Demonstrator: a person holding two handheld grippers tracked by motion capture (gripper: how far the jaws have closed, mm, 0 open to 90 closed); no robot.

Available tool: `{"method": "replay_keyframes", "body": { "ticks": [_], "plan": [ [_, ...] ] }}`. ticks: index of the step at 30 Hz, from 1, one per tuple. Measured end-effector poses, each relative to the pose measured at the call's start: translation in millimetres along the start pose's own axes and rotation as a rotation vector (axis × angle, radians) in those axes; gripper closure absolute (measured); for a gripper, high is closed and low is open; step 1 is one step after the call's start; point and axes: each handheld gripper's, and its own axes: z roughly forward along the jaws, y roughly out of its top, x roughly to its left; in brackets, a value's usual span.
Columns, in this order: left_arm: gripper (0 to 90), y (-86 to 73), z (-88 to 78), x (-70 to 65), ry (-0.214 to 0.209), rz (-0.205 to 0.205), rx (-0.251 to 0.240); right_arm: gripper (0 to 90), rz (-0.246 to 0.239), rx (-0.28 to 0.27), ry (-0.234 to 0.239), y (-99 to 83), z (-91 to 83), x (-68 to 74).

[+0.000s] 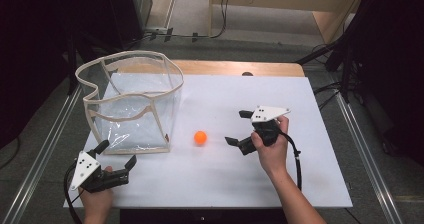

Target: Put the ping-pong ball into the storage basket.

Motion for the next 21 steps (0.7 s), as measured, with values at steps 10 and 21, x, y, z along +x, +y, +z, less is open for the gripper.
{"method": "replay_keyframes", "body": {
  "ticks": [10, 21],
  "plan": [
    [0.0, 0.0, -0.1, -0.1, 0.0, 0.0, 0.0, 0.0, -0.002, 0.017, 0.021, 2.9, 8.4, -0.7],
    [0.0, 0.0, 0.1, -0.3, 0.002, 0.002, 0.001, 0.0, -0.001, 0.039, 0.035, 4.9, 17.3, -0.2]
  ]
}}
